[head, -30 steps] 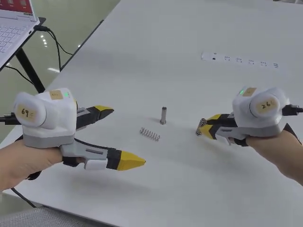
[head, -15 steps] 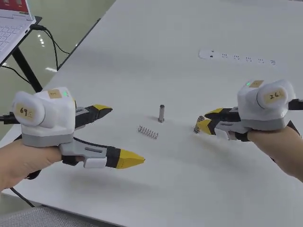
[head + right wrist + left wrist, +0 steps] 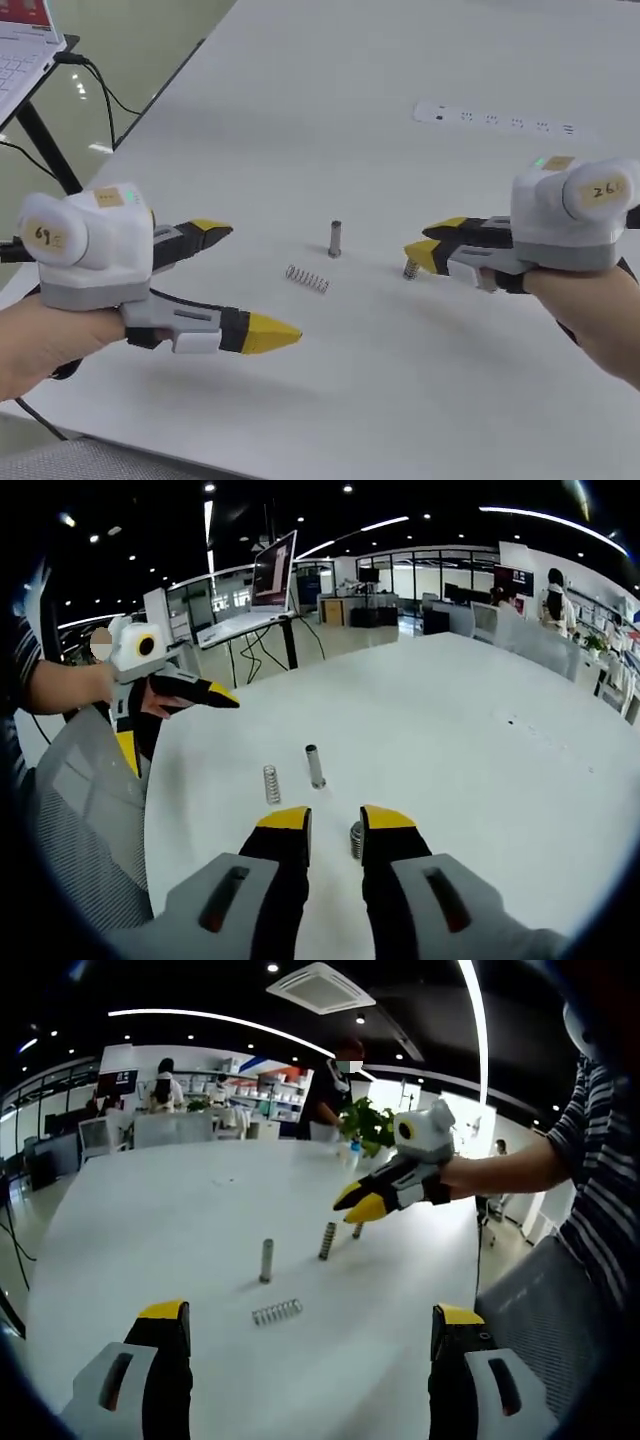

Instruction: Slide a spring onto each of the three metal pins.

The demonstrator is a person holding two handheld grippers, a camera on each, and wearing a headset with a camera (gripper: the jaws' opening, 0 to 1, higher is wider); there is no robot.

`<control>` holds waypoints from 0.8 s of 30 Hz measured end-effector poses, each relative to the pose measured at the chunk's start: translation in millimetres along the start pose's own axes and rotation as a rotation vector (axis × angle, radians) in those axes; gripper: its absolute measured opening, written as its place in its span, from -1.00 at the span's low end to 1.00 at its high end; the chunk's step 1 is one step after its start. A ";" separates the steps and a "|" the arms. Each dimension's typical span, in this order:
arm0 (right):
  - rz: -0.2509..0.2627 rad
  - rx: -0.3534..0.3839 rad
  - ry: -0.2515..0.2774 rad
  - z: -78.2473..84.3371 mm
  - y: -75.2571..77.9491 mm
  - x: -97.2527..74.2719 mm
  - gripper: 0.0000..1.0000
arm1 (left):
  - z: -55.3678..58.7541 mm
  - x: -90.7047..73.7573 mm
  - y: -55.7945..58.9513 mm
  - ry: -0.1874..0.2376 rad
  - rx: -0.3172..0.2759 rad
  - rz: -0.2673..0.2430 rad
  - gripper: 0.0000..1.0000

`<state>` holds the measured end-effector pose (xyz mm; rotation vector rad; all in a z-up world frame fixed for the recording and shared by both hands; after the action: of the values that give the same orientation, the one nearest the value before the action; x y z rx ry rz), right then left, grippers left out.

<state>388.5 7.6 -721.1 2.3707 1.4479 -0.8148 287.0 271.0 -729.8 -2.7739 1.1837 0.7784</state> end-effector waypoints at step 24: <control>-0.146 -0.134 -0.204 -24.9 -20.4 35.3 -0.70 | 5.2 -3.0 -4.1 -0.013 -0.009 0.001 0.96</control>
<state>391.2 55.2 -719.6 2.0388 1.5504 -0.9337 285.9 277.1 -733.7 -2.7715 1.1823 0.8024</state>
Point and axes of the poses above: the centre of the closed fingertips' face, and the gripper's own axes: x roughly forward along the fingers, y roughly to its right, z roughly out of its underside, the point moved 10 cm from there along -x, roughly backward along the fingers, and after that the axes turned 3 degrees about -y, right-handed, at the moved point
